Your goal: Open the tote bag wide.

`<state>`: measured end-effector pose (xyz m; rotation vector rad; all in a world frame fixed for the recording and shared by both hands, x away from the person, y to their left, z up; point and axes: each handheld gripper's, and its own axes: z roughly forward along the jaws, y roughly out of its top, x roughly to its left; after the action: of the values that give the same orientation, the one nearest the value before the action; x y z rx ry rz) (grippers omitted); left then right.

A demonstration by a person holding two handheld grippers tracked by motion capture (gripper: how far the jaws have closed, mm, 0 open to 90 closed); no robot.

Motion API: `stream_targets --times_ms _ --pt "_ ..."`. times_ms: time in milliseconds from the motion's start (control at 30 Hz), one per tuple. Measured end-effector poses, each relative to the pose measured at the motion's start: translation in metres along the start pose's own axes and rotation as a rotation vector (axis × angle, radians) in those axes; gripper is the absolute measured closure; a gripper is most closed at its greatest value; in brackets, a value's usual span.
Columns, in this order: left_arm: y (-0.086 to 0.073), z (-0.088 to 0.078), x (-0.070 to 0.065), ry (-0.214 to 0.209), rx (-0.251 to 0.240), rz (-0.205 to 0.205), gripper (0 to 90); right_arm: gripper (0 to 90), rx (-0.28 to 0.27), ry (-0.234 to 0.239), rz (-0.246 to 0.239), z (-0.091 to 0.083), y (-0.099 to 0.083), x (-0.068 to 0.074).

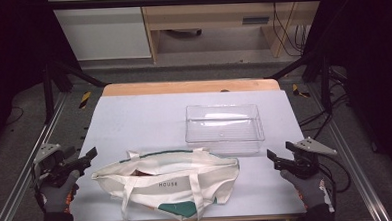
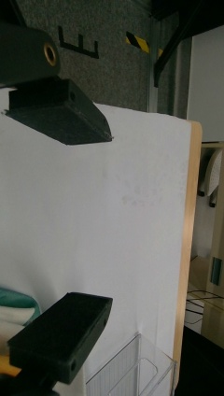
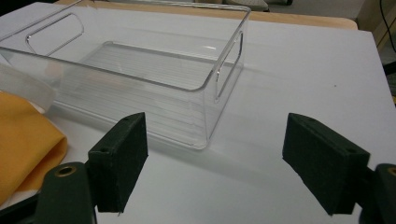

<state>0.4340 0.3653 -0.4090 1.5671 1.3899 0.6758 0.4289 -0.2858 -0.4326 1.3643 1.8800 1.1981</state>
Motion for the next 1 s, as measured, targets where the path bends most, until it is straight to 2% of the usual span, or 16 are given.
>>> stream_targets --times_ms 100,233,300,500,533,700,733,767,800,833,900,933,967,1000 --pt "0.004 -0.003 -0.005 -0.016 -0.013 0.005 17.3 23.9 -0.024 -0.009 -0.021 -0.005 0.006 0.004" --pt "0.009 -0.007 -0.008 -0.024 -0.03 0.007 17.8 24.9 -0.051 -0.01 -0.025 -0.01 0.012 0.007" --pt "0.014 -0.012 -0.009 -0.032 -0.045 0.009 17.9 25.8 -0.082 0.002 -0.033 -0.016 0.02 0.013" --pt "0.023 -0.019 -0.015 -0.06 -0.07 0.011 18.6 28.2 -0.117 0.021 -0.065 -0.027 0.041 0.024" --pt "0.026 -0.022 -0.02 -0.066 -0.078 0.021 19.5 30.5 -0.127 0.047 -0.062 -0.031 0.05 0.03" --pt "0.033 -0.023 -0.032 -0.084 -0.086 0.044 21.0 33.7 -0.137 0.118 -0.076 -0.032 0.067 0.05" --pt "0.034 -0.023 -0.035 -0.091 -0.086 0.053 21.0 33.7 -0.137 0.118 -0.076 -0.032 0.067 0.05" --pt "0.035 -0.022 -0.039 -0.098 -0.086 0.06 21.2 34.6 -0.141 0.139 -0.084 -0.032 0.07 0.055" --pt "0.036 -0.02 -0.042 -0.097 -0.082 0.069 21.9 35.6 -0.131 0.19 -0.096 -0.029 0.075 0.067" --pt "0.035 -0.017 -0.047 -0.109 -0.074 0.073 22.3 36.3 -0.126 0.207 -0.106 -0.027 0.077 0.074" --pt "0.034 -0.015 -0.049 -0.111 -0.069 0.079 23.2 37.4 -0.119 0.244 -0.129 -0.023 0.08 0.087" --pt "0.032 -0.014 -0.051 -0.113 -0.064 0.085 23.7 37.4 -0.119 0.244 -0.129 -0.023 0.08 0.087" --pt "0.029 -0.014 -0.053 -0.119 -0.052 0.093 23.9 38.4 -0.114 0.287 -0.141 -0.019 0.082 0.099" --pt "0.027 -0.015 -0.054 -0.124 -0.051 0.09 24.5 38.5 -0.108 0.302 -0.144 -0.016 0.083 0.104"
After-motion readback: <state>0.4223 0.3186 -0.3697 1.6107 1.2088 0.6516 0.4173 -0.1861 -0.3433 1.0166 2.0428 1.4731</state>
